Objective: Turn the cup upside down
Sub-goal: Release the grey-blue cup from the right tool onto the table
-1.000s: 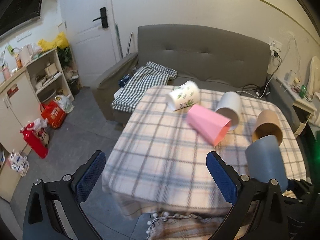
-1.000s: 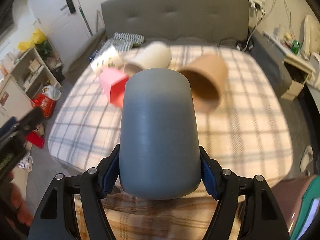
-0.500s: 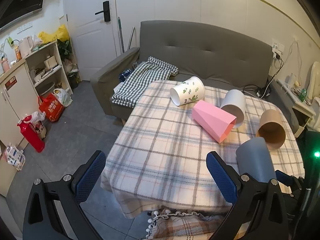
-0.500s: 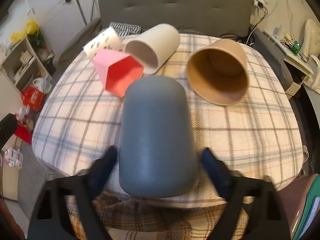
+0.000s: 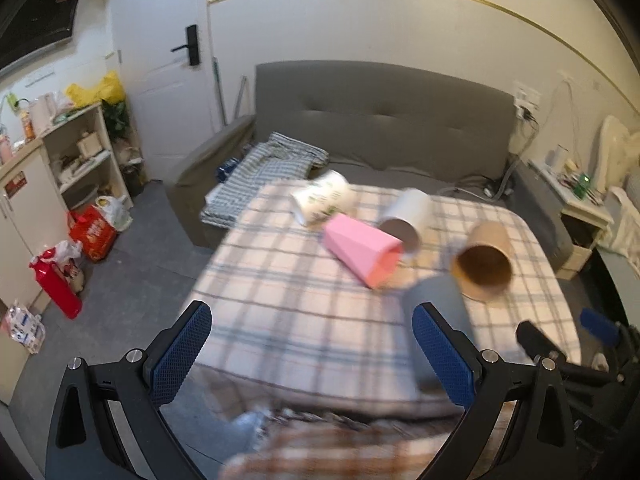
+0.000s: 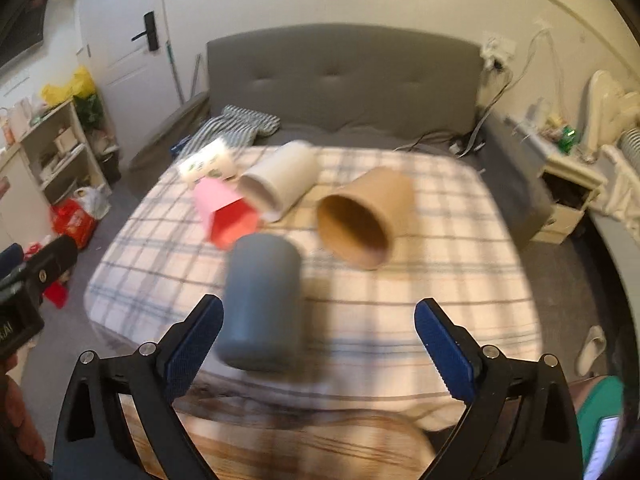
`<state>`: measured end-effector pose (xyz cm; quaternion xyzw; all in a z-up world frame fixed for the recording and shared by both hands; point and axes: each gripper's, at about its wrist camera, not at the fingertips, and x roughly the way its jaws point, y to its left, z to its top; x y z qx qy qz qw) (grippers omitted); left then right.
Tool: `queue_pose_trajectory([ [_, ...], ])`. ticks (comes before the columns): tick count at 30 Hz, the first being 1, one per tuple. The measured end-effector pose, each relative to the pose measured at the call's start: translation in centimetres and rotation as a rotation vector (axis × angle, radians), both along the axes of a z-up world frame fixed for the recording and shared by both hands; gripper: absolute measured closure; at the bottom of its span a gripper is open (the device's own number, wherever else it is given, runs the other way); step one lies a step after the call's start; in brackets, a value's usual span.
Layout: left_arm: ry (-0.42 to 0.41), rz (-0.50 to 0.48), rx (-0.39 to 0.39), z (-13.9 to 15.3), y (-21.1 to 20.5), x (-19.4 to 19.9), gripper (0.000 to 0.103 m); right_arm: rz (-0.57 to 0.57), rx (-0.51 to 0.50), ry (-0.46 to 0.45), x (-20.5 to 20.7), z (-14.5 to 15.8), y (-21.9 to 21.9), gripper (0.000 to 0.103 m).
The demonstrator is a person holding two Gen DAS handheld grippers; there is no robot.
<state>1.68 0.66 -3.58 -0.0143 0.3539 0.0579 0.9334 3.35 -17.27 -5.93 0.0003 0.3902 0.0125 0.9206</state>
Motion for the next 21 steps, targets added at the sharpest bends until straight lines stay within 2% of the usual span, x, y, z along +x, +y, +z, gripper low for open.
queue_pose_trajectory([
  [4,0.026,-0.071,-0.042,-1.3,-3.1,-0.6,0.0,-0.054,-0.015,-0.013,-1.4,0.2,-3.6,0.006],
  [9,0.058,-0.128,0.008,-2.8,-6.2,-0.8,0.0,-0.105,0.015,-0.01,-2.5,-0.3,-6.5,0.006],
  [14,0.093,-0.144,0.013,-3.9,-7.4,-0.2,0.0,-0.137,0.062,0.01,-2.2,-1.3,-7.8,0.006],
  [21,0.164,-0.152,-0.04,-5.9,-7.5,1.0,0.0,-0.144,0.089,0.031,-1.3,-2.6,-8.3,0.006],
])
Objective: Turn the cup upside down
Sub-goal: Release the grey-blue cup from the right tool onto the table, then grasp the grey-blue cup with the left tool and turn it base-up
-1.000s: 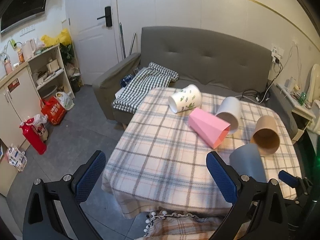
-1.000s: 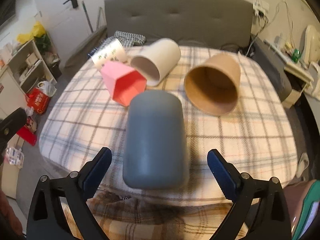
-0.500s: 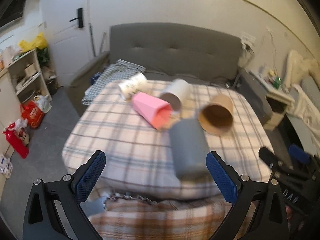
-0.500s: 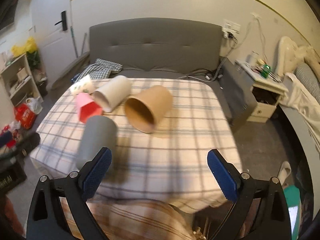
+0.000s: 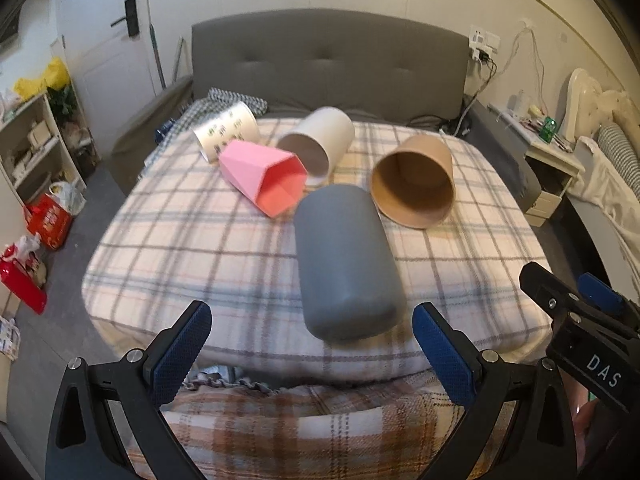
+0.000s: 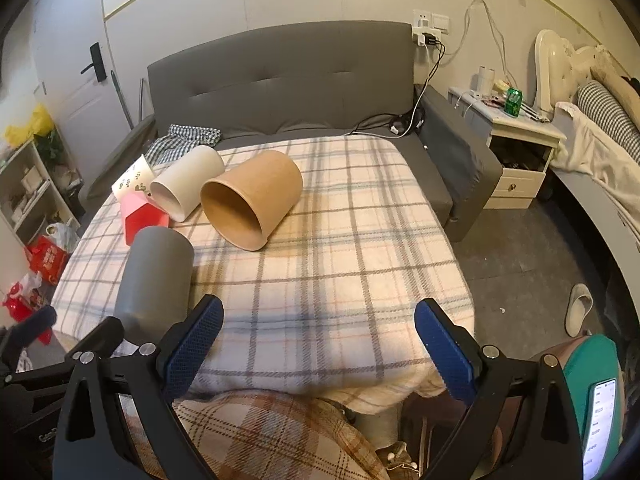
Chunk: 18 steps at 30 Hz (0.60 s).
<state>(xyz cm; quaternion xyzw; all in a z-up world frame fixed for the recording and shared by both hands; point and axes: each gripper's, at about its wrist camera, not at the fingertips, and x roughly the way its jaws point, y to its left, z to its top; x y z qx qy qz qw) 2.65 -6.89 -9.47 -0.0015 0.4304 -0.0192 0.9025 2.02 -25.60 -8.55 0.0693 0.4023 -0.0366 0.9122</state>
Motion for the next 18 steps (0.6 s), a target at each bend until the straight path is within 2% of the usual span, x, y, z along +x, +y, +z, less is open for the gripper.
queue_pose_trajectory([
  [9,0.047,-0.05,0.009,-2.1,-1.7,2.1,0.0,-0.03,0.048,0.032,1.0,-1.5,-1.4,0.006],
  [14,0.054,-0.058,0.045,-3.4,-2.3,3.5,0.002,-0.043,0.07,0.053,1.5,-2.2,-2.1,0.006],
  [15,0.058,-0.061,0.043,-3.5,-2.3,3.6,0.004,-0.045,0.072,0.055,1.5,-2.3,-2.3,0.006],
  [17,0.053,-0.072,0.038,-3.4,-2.3,3.6,0.023,-0.047,0.077,0.057,1.7,-2.4,-2.4,0.006],
  [18,0.059,-0.08,0.038,-3.4,-2.3,3.6,0.027,-0.047,0.077,0.057,1.7,-2.5,-2.5,0.006],
])
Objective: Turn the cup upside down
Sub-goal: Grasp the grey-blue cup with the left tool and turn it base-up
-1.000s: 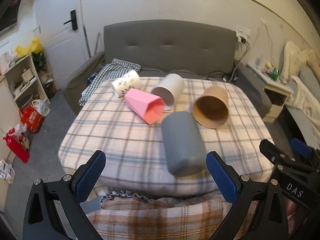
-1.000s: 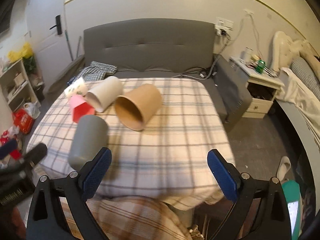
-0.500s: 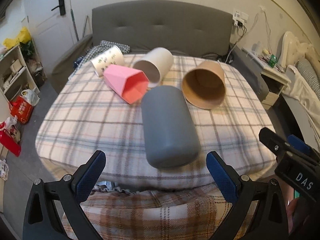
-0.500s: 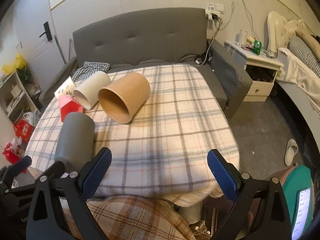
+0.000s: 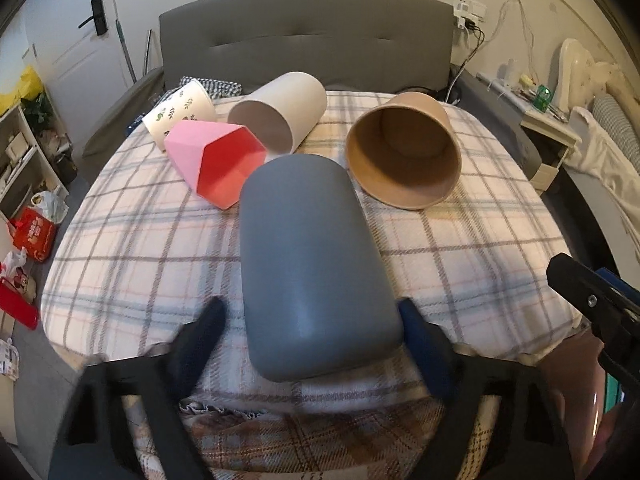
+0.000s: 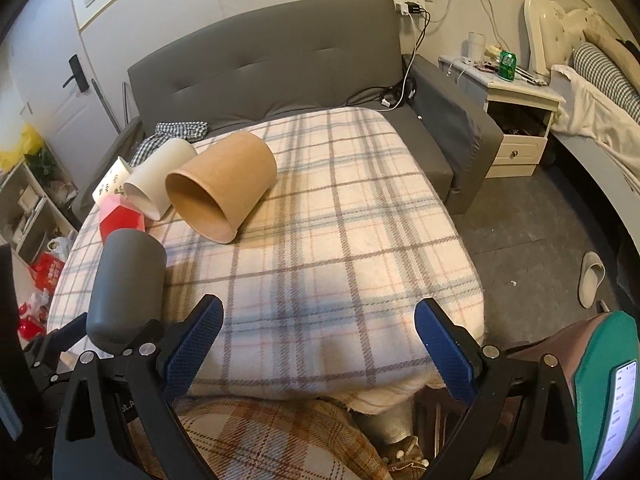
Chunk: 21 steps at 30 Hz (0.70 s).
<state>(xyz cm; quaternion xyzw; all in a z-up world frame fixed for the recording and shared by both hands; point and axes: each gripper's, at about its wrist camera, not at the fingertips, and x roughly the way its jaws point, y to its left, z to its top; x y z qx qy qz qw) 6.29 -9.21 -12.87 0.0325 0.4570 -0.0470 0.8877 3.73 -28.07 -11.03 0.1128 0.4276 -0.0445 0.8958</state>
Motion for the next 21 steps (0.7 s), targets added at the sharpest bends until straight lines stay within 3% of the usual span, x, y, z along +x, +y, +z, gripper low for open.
queue_pose_trajectory([
  [21,-0.054,-0.092,0.041,5.2,1.0,1.6,0.029,0.013,-0.008,0.003,0.1,-0.1,0.4,0.006],
])
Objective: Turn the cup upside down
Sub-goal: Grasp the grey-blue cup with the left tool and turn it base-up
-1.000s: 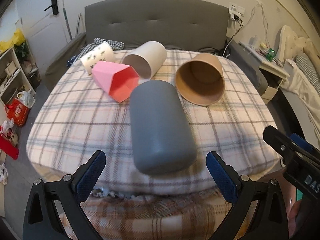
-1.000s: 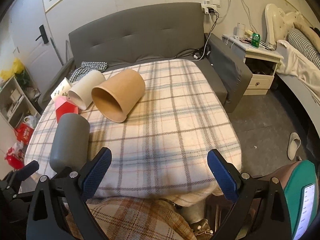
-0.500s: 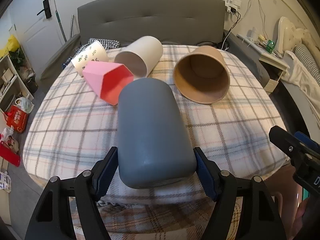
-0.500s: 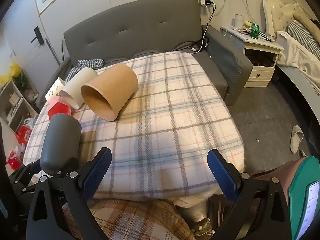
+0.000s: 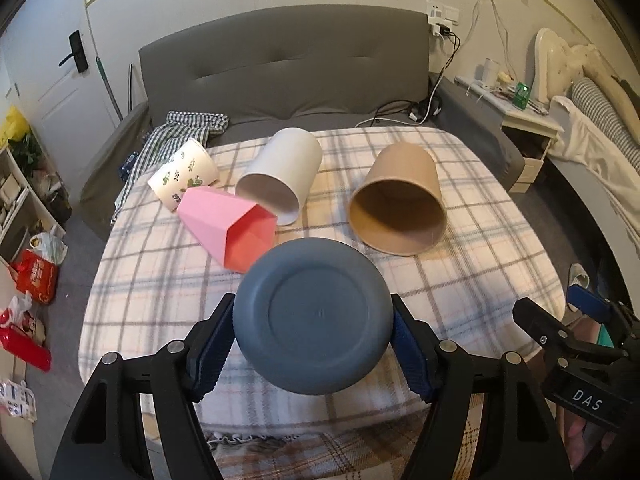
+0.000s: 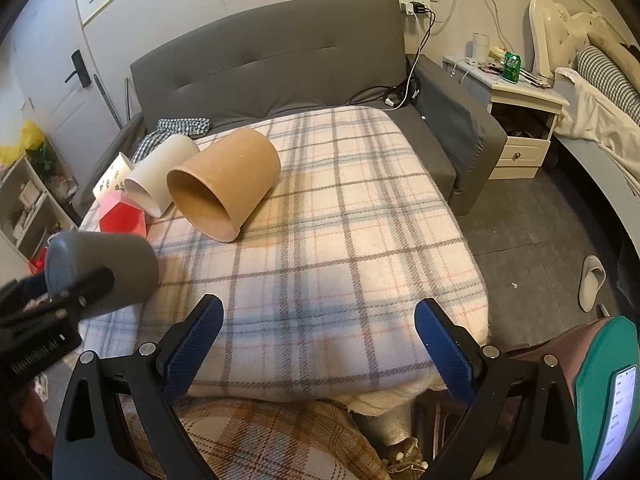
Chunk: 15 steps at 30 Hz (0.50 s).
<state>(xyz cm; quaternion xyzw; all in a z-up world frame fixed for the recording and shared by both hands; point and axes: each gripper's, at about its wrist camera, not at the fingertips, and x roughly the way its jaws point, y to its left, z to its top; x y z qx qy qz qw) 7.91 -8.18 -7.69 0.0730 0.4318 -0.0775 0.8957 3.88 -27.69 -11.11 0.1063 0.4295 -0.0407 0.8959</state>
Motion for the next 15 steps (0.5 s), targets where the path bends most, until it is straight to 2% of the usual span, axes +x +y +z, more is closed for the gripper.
queue_pose_trajectory([
  [7,-0.001,-0.011,-0.017,0.5,0.1,0.5,0.03,-0.004,0.008,0.001,0.0,-0.1,-0.1,0.006],
  [15,-0.018,-0.011,-0.08,1.3,-0.7,1.9,0.03,-0.003,0.011,0.002,0.0,-0.1,-0.1,0.006],
])
